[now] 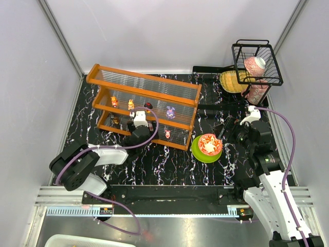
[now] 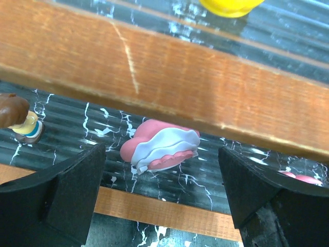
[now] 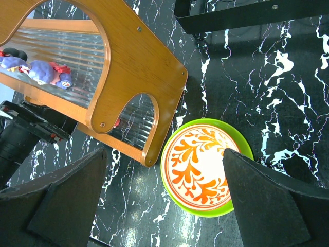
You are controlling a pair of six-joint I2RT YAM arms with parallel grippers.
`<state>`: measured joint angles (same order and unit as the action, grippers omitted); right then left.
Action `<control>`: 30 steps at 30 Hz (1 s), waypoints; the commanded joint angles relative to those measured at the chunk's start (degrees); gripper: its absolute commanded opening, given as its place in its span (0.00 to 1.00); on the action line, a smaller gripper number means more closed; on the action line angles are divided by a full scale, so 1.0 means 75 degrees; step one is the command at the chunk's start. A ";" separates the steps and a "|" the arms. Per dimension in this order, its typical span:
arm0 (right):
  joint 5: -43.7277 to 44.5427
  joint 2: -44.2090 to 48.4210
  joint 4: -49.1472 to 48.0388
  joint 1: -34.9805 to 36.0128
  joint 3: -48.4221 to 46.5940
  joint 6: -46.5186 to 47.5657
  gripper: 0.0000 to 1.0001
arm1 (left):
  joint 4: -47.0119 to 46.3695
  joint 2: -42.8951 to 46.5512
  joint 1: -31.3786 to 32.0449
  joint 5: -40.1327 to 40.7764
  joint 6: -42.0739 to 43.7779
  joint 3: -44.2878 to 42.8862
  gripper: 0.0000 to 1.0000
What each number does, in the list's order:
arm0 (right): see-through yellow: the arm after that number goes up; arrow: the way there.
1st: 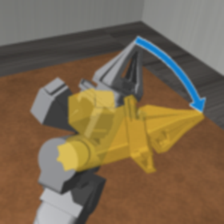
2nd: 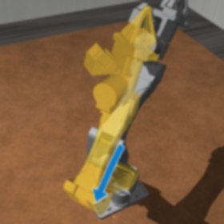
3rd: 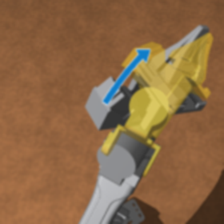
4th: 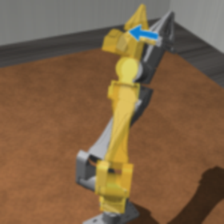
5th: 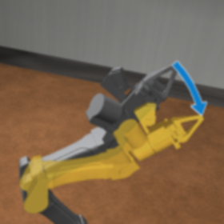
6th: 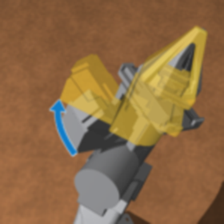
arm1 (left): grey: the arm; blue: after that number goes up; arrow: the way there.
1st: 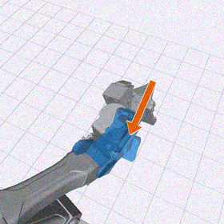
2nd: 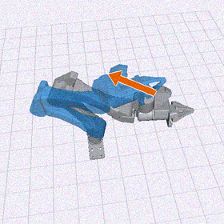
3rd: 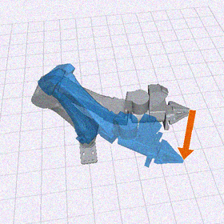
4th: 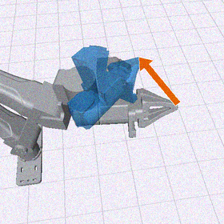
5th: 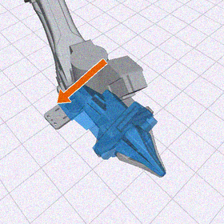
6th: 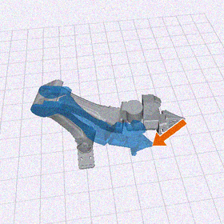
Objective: Place and organize the plastic toys onto the shelf
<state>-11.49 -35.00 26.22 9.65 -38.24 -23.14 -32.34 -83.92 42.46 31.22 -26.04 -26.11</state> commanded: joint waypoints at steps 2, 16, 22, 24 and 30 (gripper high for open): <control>0.0078 0.0015 -0.0144 -0.0044 -0.0093 0.0073 1.00 | -0.0469 -0.0154 0.0034 0.0126 -0.0113 -0.0327 0.93; 0.0090 -0.0020 -0.0156 -0.0044 -0.0081 0.0073 1.00 | -0.0645 -0.0213 0.0034 0.0079 -0.0137 -0.0222 0.77; 0.0102 -0.0020 -0.0156 -0.0033 -0.0093 0.0073 1.00 | -0.0774 -0.0283 0.0034 -0.0096 -0.0113 -0.0210 0.68; 0.0113 -0.0020 -0.0156 -0.0033 -0.0093 0.0073 1.00 | -0.0798 -0.0295 0.0034 -0.0120 -0.0125 -0.0187 0.67; 0.0113 -0.0032 -0.0156 -0.0033 -0.0093 0.0073 1.00 | -0.0821 -0.0283 0.0034 -0.0097 -0.0125 -0.0140 0.66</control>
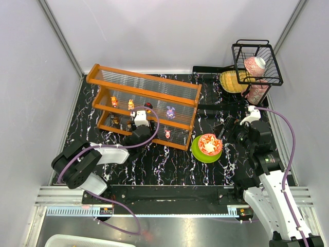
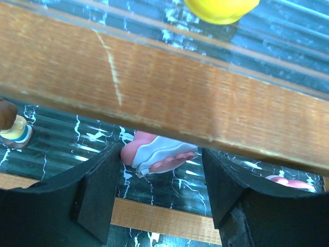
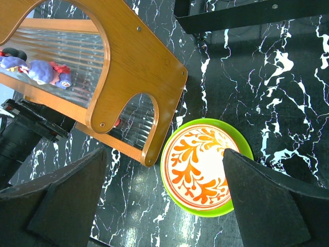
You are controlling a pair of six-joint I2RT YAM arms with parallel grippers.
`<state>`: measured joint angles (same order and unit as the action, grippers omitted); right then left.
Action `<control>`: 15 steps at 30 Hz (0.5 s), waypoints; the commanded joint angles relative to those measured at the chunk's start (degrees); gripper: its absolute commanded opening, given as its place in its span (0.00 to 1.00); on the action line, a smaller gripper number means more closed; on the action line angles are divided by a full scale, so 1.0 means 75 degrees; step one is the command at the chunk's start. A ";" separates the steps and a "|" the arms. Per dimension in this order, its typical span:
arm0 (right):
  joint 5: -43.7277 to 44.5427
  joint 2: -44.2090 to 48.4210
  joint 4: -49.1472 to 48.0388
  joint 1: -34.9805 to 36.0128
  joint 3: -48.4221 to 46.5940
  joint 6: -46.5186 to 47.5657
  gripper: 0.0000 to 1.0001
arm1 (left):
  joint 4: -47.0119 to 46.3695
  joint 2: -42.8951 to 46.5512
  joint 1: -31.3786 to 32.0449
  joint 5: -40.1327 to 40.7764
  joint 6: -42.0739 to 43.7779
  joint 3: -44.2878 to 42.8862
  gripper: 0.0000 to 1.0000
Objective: Place and organize the plastic toys onto the shelf
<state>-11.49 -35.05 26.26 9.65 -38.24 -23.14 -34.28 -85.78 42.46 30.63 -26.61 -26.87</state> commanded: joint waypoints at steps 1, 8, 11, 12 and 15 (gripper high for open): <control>0.0113 -0.0015 -0.0162 -0.0033 -0.0081 0.0073 1.00 | -0.0562 -0.0012 0.0034 -0.0018 -0.0050 -0.0015 0.66; 0.0113 -0.0003 -0.0162 -0.0044 -0.0093 0.0073 1.00 | -0.0585 0.0035 0.0034 -0.0053 -0.0038 0.0056 0.63; 0.0125 0.0009 -0.0162 -0.0033 -0.0093 0.0073 1.00 | -0.0632 0.0046 0.0034 -0.0076 -0.0026 0.0091 0.62; 0.0114 0.0009 -0.0162 -0.0033 -0.0081 0.0073 1.00 | -0.0644 0.0058 0.0034 -0.0088 -0.0026 0.0114 0.61; 0.0102 0.0009 -0.0162 -0.0033 -0.0081 0.0061 1.00 | -0.0667 0.0093 0.0034 -0.0112 -0.0026 0.0161 0.60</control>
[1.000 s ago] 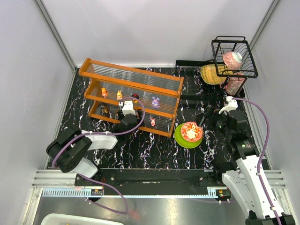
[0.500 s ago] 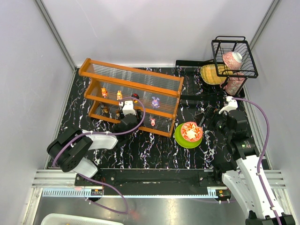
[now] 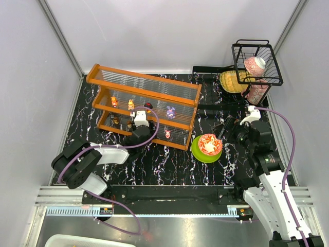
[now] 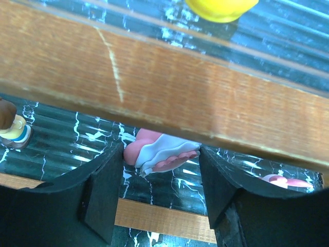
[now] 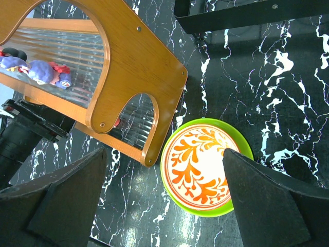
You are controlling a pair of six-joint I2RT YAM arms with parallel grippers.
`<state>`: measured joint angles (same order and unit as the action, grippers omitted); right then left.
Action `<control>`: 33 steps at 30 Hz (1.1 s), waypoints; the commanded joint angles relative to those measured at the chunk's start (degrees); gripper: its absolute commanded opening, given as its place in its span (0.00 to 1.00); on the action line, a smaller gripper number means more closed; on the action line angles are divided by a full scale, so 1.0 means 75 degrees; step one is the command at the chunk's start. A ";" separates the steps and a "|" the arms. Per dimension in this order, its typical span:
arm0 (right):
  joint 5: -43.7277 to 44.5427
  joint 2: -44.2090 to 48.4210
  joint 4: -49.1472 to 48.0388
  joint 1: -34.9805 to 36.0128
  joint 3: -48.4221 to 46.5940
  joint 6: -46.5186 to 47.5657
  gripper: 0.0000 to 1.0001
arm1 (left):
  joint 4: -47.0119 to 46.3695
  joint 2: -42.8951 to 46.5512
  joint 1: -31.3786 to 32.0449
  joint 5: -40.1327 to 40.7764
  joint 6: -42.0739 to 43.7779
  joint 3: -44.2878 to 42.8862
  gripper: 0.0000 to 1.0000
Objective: Place and organize the plastic toys onto the shelf
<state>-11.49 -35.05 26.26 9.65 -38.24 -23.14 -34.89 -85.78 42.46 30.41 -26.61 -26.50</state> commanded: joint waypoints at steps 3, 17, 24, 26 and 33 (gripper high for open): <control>0.0102 0.0009 -0.0150 -0.0033 -0.0081 0.0073 1.00 | -0.0597 0.0128 0.0034 -0.0094 -0.0026 0.0147 0.59; 0.0102 -0.0014 -0.0150 -0.0033 -0.0093 0.0061 1.00 | -0.0820 0.0444 0.0023 -0.0258 0.0056 0.0591 0.56; 0.0090 -0.0003 -0.0173 -0.0033 -0.0070 0.0061 1.00 | -0.1101 0.0597 0.0011 -0.0492 0.0173 0.0873 0.56; 0.0090 0.0020 -0.0162 -0.0033 -0.0070 0.0073 1.00 | -0.1252 0.0597 0.0023 -0.0586 0.0208 0.0990 0.56; 0.0078 0.0032 -0.0162 -0.0044 -0.0081 0.0061 1.00 | -0.1710 0.0527 -0.0024 -0.1101 0.0395 0.1178 0.57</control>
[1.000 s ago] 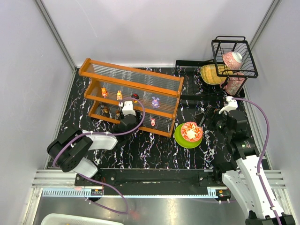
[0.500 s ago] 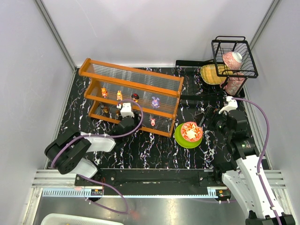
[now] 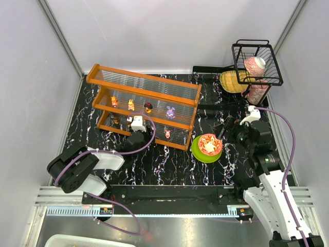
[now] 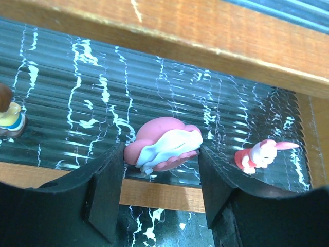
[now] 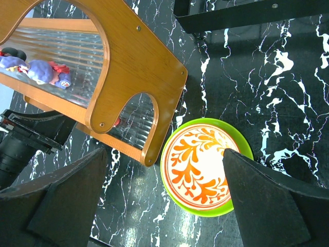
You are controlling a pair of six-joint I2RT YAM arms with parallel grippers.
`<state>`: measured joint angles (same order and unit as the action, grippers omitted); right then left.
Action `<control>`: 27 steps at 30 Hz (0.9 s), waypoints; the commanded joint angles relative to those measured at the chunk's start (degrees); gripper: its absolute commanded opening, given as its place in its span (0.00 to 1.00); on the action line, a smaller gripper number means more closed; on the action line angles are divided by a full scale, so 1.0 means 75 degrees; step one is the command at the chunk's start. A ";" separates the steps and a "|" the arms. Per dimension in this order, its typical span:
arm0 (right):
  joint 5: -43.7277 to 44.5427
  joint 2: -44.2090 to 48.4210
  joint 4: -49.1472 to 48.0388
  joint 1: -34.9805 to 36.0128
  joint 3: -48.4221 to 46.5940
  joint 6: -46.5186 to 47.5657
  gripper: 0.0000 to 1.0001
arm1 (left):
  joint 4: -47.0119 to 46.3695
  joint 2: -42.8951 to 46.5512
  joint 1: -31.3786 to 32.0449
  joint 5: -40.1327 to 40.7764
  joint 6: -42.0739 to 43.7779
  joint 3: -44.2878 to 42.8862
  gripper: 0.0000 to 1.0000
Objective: Place and organize the plastic toys onto the shelf
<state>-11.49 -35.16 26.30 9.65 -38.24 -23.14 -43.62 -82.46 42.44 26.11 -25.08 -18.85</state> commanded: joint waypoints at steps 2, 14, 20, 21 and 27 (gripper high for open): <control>0.0078 0.0047 -0.0167 -0.0033 -0.0081 0.0073 1.00 | -0.0723 0.0026 -0.0068 -0.0796 0.0343 0.0193 0.58; 0.0090 0.0059 -0.0167 -0.0033 -0.0069 0.0061 1.00 | -0.0982 0.0142 -0.0536 -0.2016 0.1034 0.0287 0.59; 0.0078 0.0024 -0.0167 -0.0044 -0.0058 0.0061 1.00 | -0.0841 0.0400 -0.0852 -0.2414 0.1445 0.0299 0.59; 0.0078 0.0024 -0.0167 -0.0044 -0.0069 0.0073 1.00 | -0.0818 0.0423 -0.0900 -0.2496 0.1480 0.0299 0.59; 0.0078 0.0024 -0.0167 -0.0044 -0.0069 0.0073 1.00 | -0.0735 0.0611 -0.1275 -0.2696 0.1574 0.0334 0.58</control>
<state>-11.49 -35.11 26.30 9.65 -38.24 -23.14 -45.87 -79.96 34.28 8.56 -15.05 -16.67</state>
